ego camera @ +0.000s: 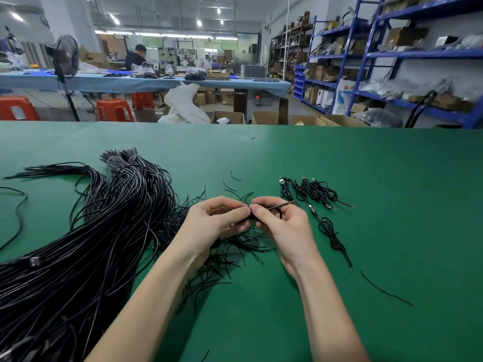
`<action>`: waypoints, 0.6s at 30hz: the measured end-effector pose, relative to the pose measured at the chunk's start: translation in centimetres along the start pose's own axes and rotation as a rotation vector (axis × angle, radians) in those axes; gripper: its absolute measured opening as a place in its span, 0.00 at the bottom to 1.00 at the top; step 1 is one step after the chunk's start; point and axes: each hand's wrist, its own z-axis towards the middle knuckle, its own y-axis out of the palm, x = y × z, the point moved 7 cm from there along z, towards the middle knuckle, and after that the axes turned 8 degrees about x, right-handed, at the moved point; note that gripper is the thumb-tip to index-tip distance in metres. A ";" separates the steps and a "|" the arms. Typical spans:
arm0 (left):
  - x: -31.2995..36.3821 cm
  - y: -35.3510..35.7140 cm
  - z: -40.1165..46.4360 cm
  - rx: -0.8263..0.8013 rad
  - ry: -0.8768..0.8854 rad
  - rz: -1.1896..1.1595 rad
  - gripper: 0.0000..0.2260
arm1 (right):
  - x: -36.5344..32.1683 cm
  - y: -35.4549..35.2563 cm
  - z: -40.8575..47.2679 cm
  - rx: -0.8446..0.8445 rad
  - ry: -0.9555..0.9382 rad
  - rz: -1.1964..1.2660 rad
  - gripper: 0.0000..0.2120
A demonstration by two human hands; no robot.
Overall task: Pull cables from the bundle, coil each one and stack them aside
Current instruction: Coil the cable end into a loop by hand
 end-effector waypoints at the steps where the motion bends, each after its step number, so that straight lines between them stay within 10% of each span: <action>1: 0.0 -0.1 0.0 -0.007 -0.011 0.017 0.02 | 0.0 0.0 0.0 -0.006 -0.009 -0.020 0.06; 18: -0.3 -0.2 -0.1 0.011 -0.174 -0.131 0.07 | -1.3 0.8 -0.6 -0.062 -0.183 -0.086 0.08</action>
